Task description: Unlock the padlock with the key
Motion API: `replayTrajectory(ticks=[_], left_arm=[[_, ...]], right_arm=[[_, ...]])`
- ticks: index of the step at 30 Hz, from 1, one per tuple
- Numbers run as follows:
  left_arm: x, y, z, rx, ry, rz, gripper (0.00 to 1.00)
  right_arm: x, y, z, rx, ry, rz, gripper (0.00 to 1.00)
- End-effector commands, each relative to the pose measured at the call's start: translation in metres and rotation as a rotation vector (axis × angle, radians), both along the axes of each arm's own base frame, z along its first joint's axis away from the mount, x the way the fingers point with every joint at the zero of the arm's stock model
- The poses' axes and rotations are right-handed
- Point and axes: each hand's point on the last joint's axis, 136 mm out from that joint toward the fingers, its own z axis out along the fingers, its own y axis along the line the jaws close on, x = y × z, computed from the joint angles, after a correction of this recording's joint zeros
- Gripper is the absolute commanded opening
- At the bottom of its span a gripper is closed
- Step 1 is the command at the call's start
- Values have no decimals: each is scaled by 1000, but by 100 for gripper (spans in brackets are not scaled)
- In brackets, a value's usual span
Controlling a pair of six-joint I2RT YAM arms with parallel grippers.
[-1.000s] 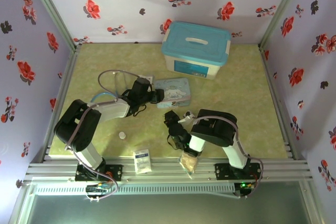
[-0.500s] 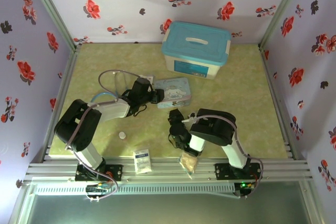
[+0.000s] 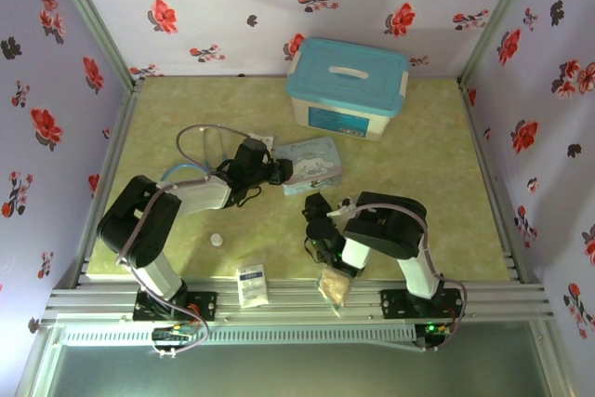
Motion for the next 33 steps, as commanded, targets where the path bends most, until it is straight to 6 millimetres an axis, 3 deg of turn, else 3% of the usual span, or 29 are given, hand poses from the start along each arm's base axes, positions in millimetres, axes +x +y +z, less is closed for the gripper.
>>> replayTrajectory(ticks=[1,8,17,23,30,33], left_arm=[[-27,41,-73,204,185,36,55],[-28,42,-73,203,185,39,52],[-23,45,-70,207,182,57,51],[-21,45,-59,198,164,57,51],[-17,42,-50,196,155,53,52],[-15,42,-48,193,149,54,52]], right_arm=[[9,-11,3,-42,-33,-96,0],[9,-25,17,-131,-57,-108,0],[3,-34,-11,-145,49,73,0],[-29,-54,-47,-214,272,212,0],[-52,-61,-61,-401,552,443,0],[-56,-63,-69,-375,626,576,0]])
